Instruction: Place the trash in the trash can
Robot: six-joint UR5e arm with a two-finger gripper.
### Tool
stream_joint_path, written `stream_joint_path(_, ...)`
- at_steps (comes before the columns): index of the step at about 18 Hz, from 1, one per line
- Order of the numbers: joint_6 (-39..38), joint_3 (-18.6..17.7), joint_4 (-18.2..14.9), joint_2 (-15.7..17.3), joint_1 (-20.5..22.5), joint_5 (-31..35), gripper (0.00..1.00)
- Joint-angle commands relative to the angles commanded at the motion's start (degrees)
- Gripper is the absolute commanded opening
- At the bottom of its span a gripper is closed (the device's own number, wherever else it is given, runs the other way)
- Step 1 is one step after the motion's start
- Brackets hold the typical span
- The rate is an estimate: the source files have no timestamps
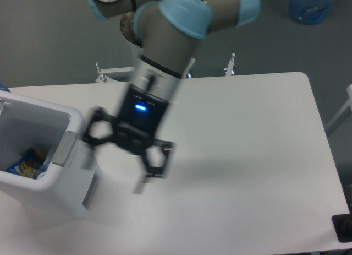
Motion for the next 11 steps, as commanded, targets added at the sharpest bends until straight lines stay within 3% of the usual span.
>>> stream_joint_path(4,4.8,-1.3,-0.6,-0.8,2.4,7.8,1.0)
stream_joint_path(8,11.3,-0.3,-1.8,-3.4,2.7,17.9,1.0)
stream_joint_path(11,24.0,0.9,-7.6,-5.3,2.7,26.0,1.0)
